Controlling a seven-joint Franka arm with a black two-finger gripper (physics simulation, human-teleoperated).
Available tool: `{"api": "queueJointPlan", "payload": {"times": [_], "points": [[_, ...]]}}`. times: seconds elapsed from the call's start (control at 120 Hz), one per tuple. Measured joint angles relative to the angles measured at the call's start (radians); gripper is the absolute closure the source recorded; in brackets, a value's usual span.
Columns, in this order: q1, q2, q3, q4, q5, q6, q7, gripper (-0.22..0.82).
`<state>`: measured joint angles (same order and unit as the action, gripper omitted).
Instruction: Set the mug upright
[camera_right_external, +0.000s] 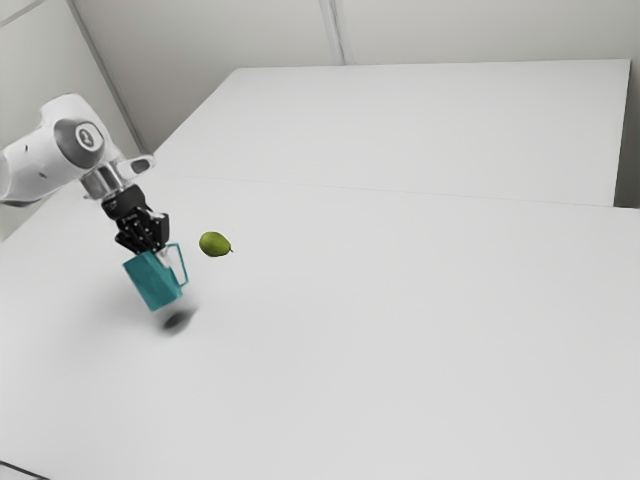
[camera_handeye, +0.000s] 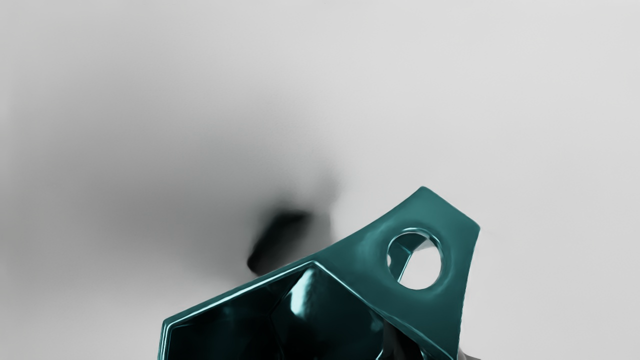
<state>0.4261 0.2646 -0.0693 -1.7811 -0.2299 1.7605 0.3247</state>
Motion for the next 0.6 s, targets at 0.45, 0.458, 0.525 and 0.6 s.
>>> {"api": "queueJointPlan", "payload": {"times": [0.45,0.458,0.525,0.6], "points": [[-0.168,-0.171,-0.07,-0.276,0.174,0.542,-0.217,0.79],[-0.168,-0.171,-0.071,-0.278,0.174,0.546,-0.222,0.79],[-0.166,-0.173,-0.082,-0.288,0.178,0.574,-0.261,0.79],[-0.164,-0.171,-0.098,-0.294,0.18,0.595,-0.303,0.79]]}}
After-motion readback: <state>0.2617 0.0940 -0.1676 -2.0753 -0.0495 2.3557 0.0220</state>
